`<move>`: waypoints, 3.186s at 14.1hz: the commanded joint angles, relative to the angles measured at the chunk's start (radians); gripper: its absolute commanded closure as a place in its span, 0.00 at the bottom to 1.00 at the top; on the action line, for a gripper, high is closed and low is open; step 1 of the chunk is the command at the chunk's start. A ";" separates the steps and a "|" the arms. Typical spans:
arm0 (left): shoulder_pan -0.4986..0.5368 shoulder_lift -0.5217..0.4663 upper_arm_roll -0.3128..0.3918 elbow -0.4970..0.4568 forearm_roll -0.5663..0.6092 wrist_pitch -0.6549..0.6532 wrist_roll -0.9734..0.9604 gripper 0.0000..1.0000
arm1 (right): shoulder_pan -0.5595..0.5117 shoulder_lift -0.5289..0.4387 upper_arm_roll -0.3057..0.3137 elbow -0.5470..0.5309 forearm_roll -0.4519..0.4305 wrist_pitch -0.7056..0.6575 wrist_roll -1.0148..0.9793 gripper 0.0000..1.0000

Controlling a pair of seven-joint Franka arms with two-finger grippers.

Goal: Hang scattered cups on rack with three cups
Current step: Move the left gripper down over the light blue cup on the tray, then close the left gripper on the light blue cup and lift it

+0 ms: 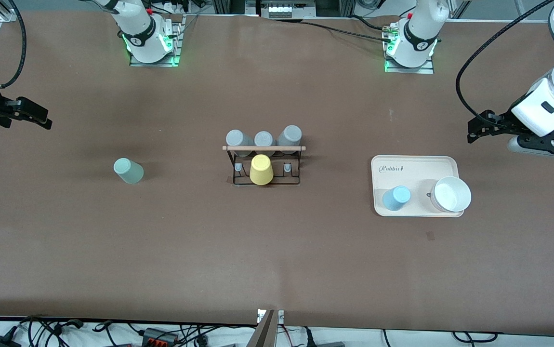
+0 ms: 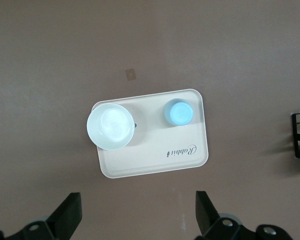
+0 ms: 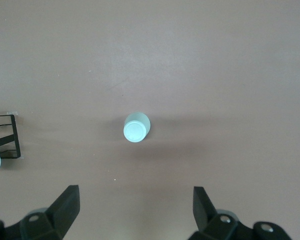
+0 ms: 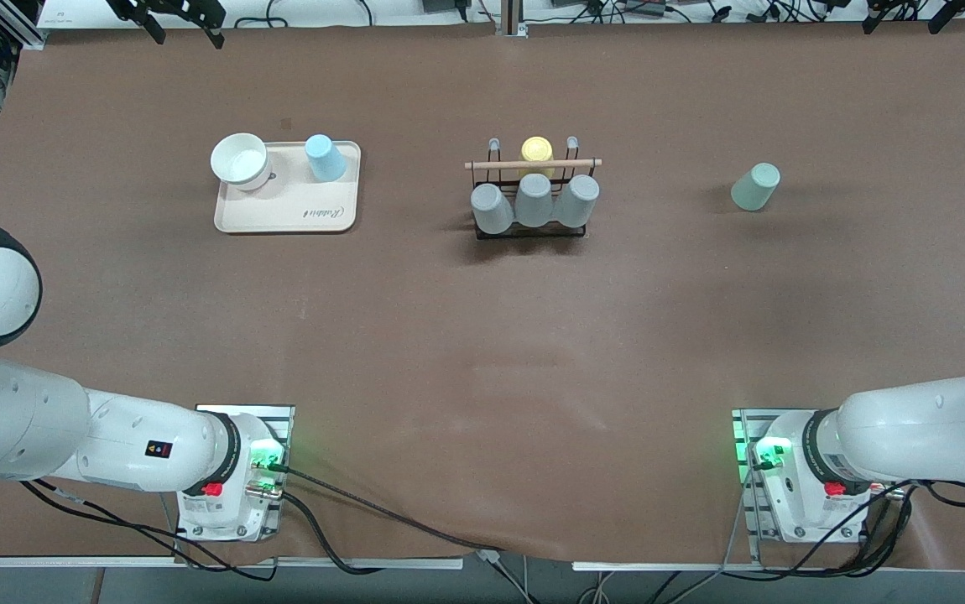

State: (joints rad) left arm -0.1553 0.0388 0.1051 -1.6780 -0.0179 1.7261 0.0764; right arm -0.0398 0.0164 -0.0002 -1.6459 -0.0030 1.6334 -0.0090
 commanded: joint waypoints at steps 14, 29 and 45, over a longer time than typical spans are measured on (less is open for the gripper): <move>-0.017 0.160 -0.001 -0.018 -0.042 0.096 0.006 0.00 | -0.005 0.005 0.000 0.023 0.017 -0.015 -0.011 0.00; -0.073 0.437 -0.054 -0.183 -0.094 0.553 -0.018 0.00 | -0.003 0.013 0.002 0.023 0.014 -0.003 -0.011 0.00; -0.073 0.501 -0.068 -0.189 -0.077 0.639 0.002 0.52 | -0.009 0.017 -0.001 0.023 0.003 0.013 -0.008 0.00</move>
State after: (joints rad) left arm -0.2252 0.5448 0.0361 -1.8628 -0.0952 2.3539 0.0620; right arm -0.0444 0.0297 -0.0032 -1.6377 -0.0029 1.6479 -0.0090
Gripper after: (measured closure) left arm 0.189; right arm 0.000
